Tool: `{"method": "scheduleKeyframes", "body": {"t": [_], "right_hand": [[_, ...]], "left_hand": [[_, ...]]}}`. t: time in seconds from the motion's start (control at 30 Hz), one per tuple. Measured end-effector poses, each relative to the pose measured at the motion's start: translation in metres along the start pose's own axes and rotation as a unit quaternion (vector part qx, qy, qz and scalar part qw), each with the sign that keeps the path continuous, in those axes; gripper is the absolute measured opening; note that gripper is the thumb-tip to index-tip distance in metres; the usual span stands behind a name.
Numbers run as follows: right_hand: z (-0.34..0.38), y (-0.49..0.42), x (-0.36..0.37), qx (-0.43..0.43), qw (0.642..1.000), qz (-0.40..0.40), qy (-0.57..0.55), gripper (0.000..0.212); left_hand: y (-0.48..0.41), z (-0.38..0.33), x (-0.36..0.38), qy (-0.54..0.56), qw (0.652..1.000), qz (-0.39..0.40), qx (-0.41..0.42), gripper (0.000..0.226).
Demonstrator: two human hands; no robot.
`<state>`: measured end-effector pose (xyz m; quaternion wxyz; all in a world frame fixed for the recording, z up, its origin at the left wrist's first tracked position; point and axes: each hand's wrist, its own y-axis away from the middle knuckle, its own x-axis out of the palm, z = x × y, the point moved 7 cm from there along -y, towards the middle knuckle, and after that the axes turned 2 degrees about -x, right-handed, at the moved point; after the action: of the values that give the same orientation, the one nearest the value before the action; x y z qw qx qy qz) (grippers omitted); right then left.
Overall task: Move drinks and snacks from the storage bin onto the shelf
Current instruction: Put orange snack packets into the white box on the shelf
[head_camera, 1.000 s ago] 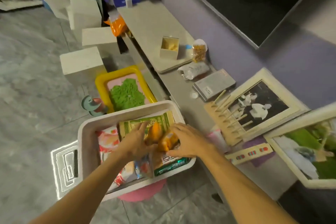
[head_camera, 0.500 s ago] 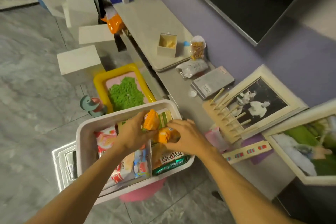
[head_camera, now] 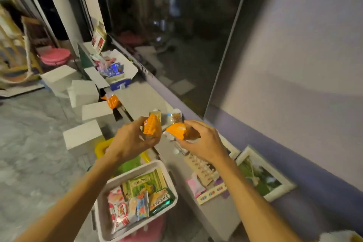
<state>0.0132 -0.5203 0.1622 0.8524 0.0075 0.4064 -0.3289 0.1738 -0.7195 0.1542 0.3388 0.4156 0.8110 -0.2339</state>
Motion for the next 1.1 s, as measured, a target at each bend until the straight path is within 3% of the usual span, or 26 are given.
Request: {"method": "scheduleKeyframes", "body": {"t": [0.2,0.4,0.63,0.83,0.97,1.1], "right_hand": [[0.062,0.035,-0.112,0.018,0.994,-0.108,-0.006,0.067],[0.081,0.111,-0.196,0.063,0.973,-0.221,0.033,0.056],[0.060,0.259,-0.271,0.195,0.931,-0.293,0.095,0.064],[0.060,0.400,-0.331,0.266,0.878,-0.370,0.145,0.037],[0.034,0.480,-0.354,0.306,0.850,-0.397,0.161,0.050],[-0.009,0.542,-0.368,0.369,0.840,-0.375,0.130,0.059]], "left_hand": [[0.013,-0.118,-0.058,0.001,0.997,0.016,0.079,0.057],[0.020,-0.210,-0.044,0.015,0.984,0.067,0.166,0.044],[0.063,-0.333,0.044,0.069,0.940,0.186,0.279,0.049],[0.141,-0.429,0.132,0.100,0.890,0.271,0.352,0.055],[0.188,-0.477,0.200,0.083,0.864,0.314,0.384,0.067],[0.221,-0.508,0.268,0.055,0.864,0.337,0.371,0.070]]}}
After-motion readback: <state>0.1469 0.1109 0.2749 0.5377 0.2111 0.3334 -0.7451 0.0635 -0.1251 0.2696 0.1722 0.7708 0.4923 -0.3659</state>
